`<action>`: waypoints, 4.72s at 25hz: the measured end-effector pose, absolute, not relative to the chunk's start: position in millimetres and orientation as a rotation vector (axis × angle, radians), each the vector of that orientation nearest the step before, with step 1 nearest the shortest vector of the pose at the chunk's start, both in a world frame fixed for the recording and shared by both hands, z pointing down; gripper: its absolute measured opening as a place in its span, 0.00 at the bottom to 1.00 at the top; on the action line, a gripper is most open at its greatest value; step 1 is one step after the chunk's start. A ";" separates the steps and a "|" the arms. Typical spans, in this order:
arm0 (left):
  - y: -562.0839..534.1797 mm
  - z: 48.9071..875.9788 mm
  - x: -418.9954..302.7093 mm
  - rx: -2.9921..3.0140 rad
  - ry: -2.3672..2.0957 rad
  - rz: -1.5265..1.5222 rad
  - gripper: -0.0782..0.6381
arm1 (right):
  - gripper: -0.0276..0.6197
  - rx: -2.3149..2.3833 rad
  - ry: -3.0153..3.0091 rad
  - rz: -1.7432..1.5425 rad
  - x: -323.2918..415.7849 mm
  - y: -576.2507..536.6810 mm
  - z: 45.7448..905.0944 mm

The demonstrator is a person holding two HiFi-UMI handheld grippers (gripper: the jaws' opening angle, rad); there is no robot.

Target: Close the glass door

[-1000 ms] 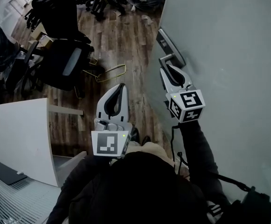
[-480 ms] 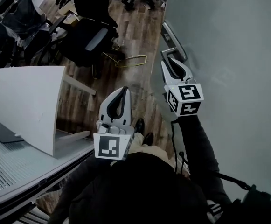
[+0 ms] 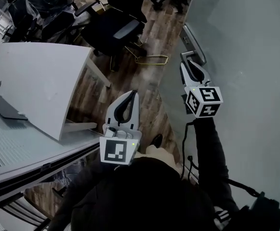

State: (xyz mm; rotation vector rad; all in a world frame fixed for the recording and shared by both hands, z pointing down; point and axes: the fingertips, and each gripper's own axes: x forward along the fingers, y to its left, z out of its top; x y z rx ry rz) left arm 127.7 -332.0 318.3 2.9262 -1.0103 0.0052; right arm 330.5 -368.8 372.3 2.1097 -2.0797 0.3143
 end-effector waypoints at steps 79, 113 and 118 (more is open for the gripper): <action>-144.9 340.6 -219.5 2.780 -1.502 0.045 0.10 | 0.14 1.304 -2.683 0.227 -172.3 -199.6 401.3; -76.1 347.6 -313.5 2.772 -1.540 0.007 0.10 | 0.14 1.101 -2.776 0.218 -266.2 -103.1 420.0; -69.3 341.5 -317.4 2.761 -1.593 0.015 0.10 | 0.14 1.078 -2.785 0.220 -273.9 -95.4 420.0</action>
